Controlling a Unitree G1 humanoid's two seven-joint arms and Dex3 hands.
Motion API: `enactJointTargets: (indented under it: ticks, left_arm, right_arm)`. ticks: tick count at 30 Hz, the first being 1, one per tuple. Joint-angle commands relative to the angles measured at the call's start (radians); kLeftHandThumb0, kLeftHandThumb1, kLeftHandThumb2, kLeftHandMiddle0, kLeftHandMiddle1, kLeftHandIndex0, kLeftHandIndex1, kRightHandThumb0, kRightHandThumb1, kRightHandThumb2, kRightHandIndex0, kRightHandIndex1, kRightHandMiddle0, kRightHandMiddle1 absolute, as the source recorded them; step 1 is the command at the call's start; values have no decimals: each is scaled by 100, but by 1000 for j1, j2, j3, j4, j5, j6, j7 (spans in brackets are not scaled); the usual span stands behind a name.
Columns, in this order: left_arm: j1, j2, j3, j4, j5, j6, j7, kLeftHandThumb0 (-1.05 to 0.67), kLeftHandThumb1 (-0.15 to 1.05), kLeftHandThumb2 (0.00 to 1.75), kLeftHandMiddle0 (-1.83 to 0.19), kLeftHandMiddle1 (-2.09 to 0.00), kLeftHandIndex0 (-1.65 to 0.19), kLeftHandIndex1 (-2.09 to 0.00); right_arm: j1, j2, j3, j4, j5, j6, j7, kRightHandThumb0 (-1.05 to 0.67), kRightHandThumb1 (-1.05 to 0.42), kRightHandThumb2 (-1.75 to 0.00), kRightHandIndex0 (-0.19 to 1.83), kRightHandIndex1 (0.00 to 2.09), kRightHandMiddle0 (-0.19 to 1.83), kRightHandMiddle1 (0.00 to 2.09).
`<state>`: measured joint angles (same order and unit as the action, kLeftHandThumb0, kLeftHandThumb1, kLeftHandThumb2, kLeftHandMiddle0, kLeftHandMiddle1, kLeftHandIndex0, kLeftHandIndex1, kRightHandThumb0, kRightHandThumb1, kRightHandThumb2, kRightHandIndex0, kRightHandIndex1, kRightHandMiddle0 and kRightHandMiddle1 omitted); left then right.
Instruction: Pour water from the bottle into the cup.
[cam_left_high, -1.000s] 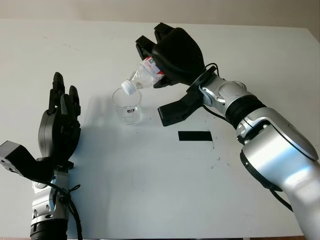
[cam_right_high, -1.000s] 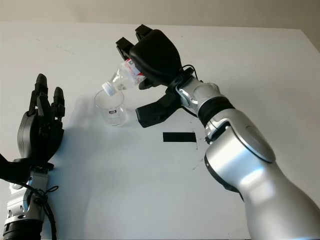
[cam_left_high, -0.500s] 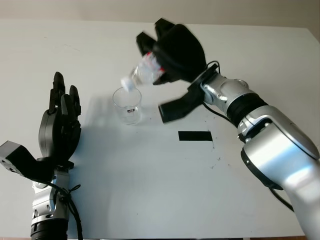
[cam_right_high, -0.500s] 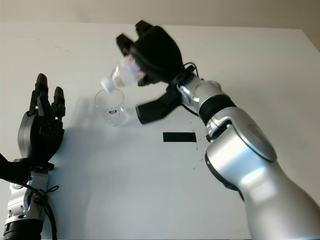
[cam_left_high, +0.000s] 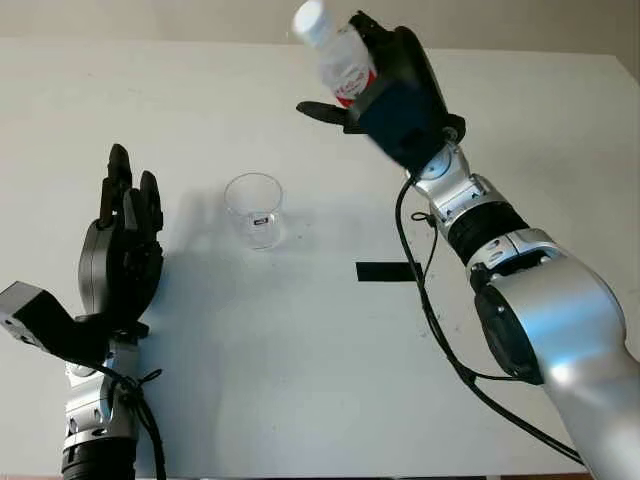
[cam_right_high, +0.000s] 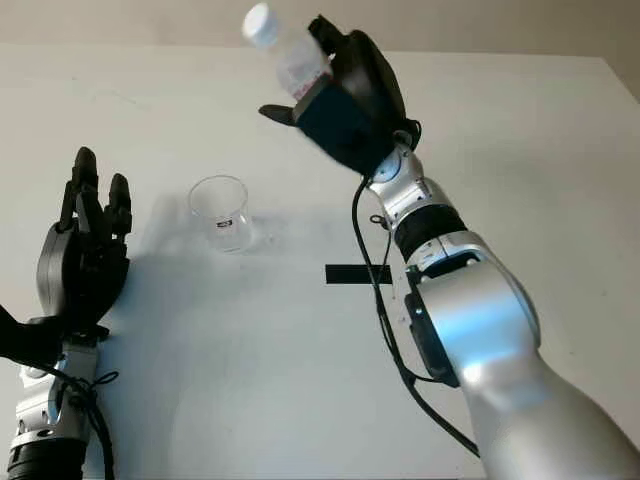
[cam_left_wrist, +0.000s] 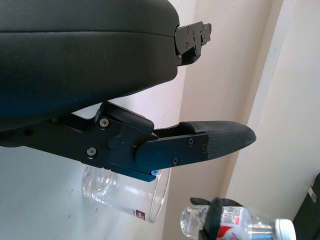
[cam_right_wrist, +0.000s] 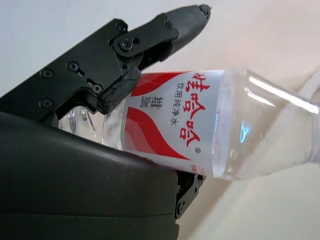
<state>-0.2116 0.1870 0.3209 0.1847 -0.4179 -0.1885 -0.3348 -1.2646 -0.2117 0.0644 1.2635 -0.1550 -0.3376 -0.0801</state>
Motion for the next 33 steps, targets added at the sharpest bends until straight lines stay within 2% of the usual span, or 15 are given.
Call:
enactJointTargets:
  ticks: [1, 4, 6, 8, 11, 13, 17, 19, 25, 30, 33]
  left_arm:
    - [32, -7, -5, 4, 7, 4, -1, -73, 105, 52, 19, -3, 19, -3]
    - [34, -3, -3, 1, 5, 10, -2, -73, 105, 51, 19, -4, 19, -4]
    - [32, 0, -4, 5, 8, 11, -4, -73, 105, 51, 19, -4, 19, -4]
    - [29, 2, -6, 9, 11, 10, -5, -73, 105, 51, 19, -4, 19, -2]
    - [26, 1, -8, 11, 7, 15, -8, -73, 105, 51, 19, -4, 19, -3]
    - [28, 1, -9, 6, 7, 18, -9, -73, 105, 52, 19, -4, 19, -3]
    - [38, 1, -11, -11, 9, 25, -7, -74, 105, 54, 19, -1, 19, 0]
    - [44, 1, -10, -20, 6, 34, -5, -75, 105, 55, 19, -1, 19, 0]
    - [57, 5, -5, -32, -1, 44, -12, -75, 105, 55, 19, 0, 19, 0]
    - [64, 5, -6, -47, -1, 50, -11, -75, 105, 56, 19, 0, 19, 0]
    - [71, 9, -5, -53, -5, 50, -22, -75, 105, 57, 19, 0, 19, 0]
  right_arm:
    - [30, 3, -66, -46, 76, 33, 89, -13, -105, -26, 119, 209, 102, 209]
    - [72, 5, -145, -105, 197, 117, 250, -9, -105, -35, 131, 209, 98, 209]
    - [109, -5, -165, -156, 241, 161, 349, -9, -105, -36, 139, 209, 96, 209]
    - [143, -16, -174, -212, 267, 202, 414, -11, -105, -33, 139, 209, 95, 209]
    - [217, -27, -190, -333, 305, 275, 479, -14, -105, -30, 129, 209, 92, 209]
    - [272, -26, -192, -426, 319, 309, 494, -14, -105, -31, 129, 209, 91, 209]
    - [436, -14, -187, -672, 357, 384, 527, -14, -105, -39, 151, 209, 98, 209]
    - [508, -8, -180, -779, 366, 430, 520, -15, -105, -39, 155, 209, 100, 209]
    - [740, 11, -165, -1025, 369, 451, 492, -18, -105, -39, 143, 209, 95, 209]
    - [859, 6, -124, -1119, 345, 457, 487, -20, -105, -40, 136, 209, 91, 209]
    - [911, 1, -99, -1134, 330, 462, 497, -21, -105, -38, 122, 209, 48, 209]
